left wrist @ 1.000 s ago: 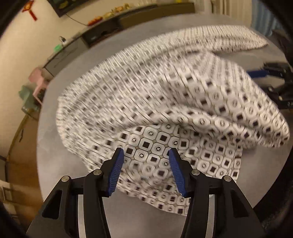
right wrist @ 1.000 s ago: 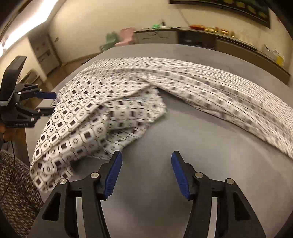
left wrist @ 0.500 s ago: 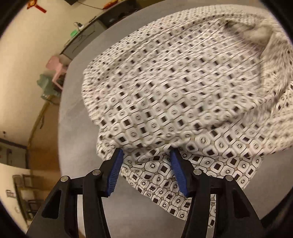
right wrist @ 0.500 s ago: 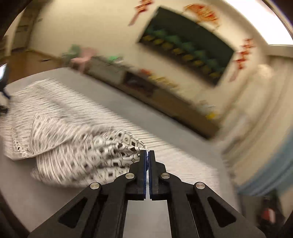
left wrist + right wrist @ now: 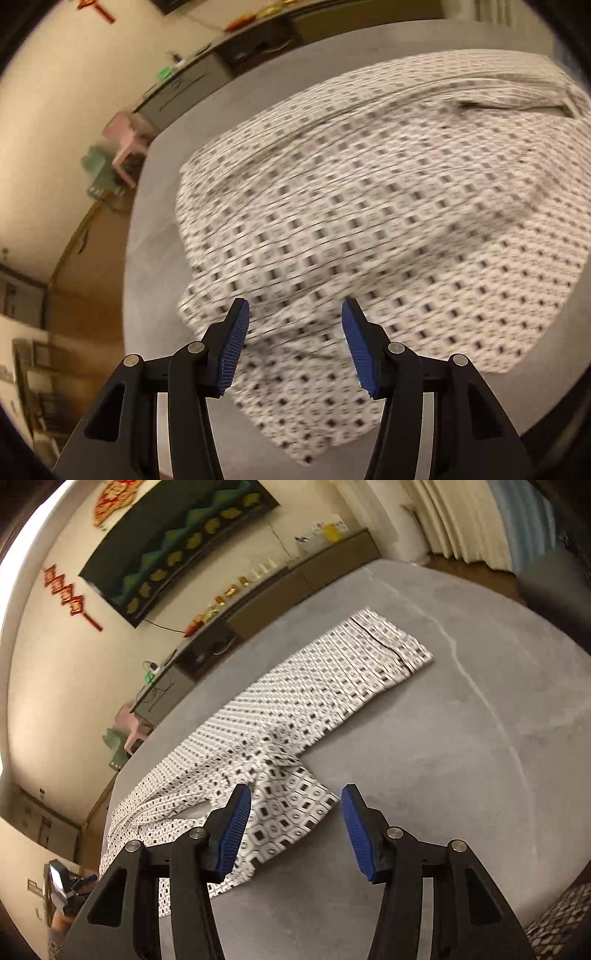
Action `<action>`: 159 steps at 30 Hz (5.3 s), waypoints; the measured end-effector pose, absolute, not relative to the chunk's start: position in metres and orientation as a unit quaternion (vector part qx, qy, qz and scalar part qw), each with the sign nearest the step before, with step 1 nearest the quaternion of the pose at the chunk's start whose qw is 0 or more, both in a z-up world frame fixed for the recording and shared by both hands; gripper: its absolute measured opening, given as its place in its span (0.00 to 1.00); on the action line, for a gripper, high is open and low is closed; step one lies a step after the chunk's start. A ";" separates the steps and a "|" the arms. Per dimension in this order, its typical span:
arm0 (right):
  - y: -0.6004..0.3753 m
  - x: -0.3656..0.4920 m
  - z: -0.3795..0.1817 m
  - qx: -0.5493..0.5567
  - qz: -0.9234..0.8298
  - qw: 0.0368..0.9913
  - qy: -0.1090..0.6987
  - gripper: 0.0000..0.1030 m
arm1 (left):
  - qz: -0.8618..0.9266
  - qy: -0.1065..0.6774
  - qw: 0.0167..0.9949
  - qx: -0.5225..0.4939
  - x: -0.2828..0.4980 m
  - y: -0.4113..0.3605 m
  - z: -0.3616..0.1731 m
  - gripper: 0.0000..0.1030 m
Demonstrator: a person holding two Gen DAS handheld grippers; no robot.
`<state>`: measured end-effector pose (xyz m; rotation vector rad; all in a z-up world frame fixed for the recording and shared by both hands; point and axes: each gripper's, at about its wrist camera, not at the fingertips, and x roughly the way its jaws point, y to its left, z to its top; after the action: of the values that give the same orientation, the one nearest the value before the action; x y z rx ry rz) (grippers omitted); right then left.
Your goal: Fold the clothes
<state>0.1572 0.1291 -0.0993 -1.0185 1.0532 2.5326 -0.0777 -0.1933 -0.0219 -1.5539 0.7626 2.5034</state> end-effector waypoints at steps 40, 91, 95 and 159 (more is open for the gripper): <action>0.126 0.172 -0.083 -0.451 0.870 0.143 0.138 0.73 | 0.815 0.281 0.066 -0.503 -0.075 -0.166 -0.030 0.54; 0.237 0.009 -0.120 -0.480 0.854 0.201 -0.002 0.47 | 0.825 0.256 0.052 -0.501 -0.260 -0.012 -0.066 0.51; 0.228 0.004 -0.142 -0.467 0.854 0.225 -0.043 0.48 | 0.832 0.281 0.027 -0.477 -0.252 -0.010 -0.054 0.51; 0.176 0.199 -0.153 -0.435 0.883 0.053 -0.167 0.63 | 0.836 0.268 0.308 -0.366 -0.161 0.105 -0.005 0.08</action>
<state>0.1985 0.1759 -0.1525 -1.3224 -0.5087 2.6841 -0.1614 0.1052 -0.0051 -0.9681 0.7082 2.2119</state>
